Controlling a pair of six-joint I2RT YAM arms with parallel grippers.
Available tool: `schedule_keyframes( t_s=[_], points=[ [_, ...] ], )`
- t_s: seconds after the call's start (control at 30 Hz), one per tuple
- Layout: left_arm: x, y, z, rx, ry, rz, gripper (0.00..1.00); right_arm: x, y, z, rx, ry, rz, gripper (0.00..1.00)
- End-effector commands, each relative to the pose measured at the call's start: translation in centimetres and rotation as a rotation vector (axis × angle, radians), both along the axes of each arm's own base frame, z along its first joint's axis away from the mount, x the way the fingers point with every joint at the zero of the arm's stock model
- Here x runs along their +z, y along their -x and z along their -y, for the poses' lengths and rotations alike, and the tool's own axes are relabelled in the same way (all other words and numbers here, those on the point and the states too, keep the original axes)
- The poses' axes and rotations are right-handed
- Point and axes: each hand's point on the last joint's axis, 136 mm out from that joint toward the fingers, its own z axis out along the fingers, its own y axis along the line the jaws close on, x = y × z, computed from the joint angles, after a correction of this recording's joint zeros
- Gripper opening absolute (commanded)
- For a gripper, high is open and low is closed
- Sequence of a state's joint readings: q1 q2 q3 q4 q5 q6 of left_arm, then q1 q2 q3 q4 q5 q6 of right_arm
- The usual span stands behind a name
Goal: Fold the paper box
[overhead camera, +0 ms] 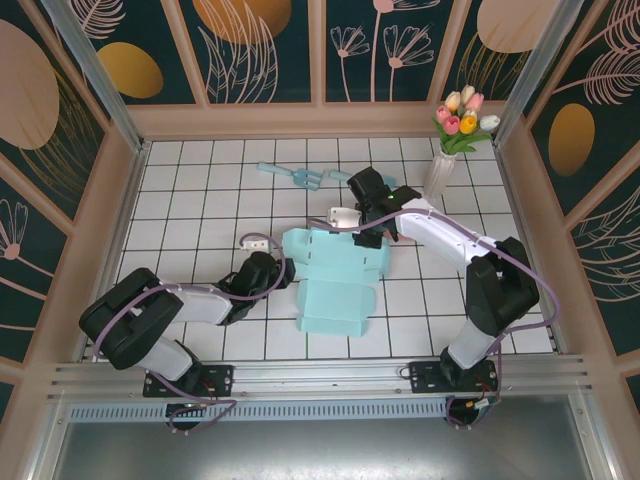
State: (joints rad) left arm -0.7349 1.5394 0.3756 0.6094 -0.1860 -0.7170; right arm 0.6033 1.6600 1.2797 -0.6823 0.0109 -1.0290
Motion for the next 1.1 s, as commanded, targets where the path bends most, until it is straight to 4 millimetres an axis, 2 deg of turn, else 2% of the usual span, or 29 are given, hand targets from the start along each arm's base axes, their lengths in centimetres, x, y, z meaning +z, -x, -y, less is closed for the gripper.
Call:
schedule_keyframes(
  t_s=[0.0,0.13,0.2,0.33,0.43,0.5,0.57,0.8,0.9,1.07],
  points=[
    [1.4,0.8,4.1,-0.139,0.152,-0.011,0.59,0.4,-0.4,-0.3,-0.03,-0.026,-0.003,0.0],
    [2.6,1.4,7.3,-0.218,0.214,-0.011,0.6,0.4,-0.4,-0.2,-0.04,-0.027,-0.004,0.0],
    [2.7,1.4,8.2,-0.231,0.218,-0.012,0.6,0.5,-0.3,-0.2,-0.038,-0.031,-0.006,0.0],
    [1.6,1.1,9.0,-0.229,0.207,-0.032,0.6,0.7,-0.3,-0.3,-0.035,-0.035,-0.004,0.0],
    [1.3,0.8,8.8,-0.218,0.187,-0.028,0.61,0.7,-0.2,-0.2,-0.035,-0.033,-0.003,0.0],
    [0.9,0.8,8.0,-0.198,0.149,-0.024,0.62,0.7,-0.2,-0.1,-0.034,-0.028,0.002,0.0],
    [1.8,0.8,6.9,-0.175,0.119,0.007,0.63,0.8,-0.3,0.0,-0.033,-0.025,0.007,0.0],
    [6.5,2.0,2.0,-0.099,0.056,0.149,0.77,1.4,-0.6,0.0,-0.01,-0.045,0.064,0.0],
    [8.1,2.6,0.4,-0.08,0.057,0.213,0.81,2.0,-0.6,-0.4,0.041,-0.067,0.13,0.0],
    [8.9,3.4,-2.0,-0.043,0.055,0.32,0.81,3.5,-0.3,-1.4,0.17,-0.114,0.332,0.0]
  ],
)
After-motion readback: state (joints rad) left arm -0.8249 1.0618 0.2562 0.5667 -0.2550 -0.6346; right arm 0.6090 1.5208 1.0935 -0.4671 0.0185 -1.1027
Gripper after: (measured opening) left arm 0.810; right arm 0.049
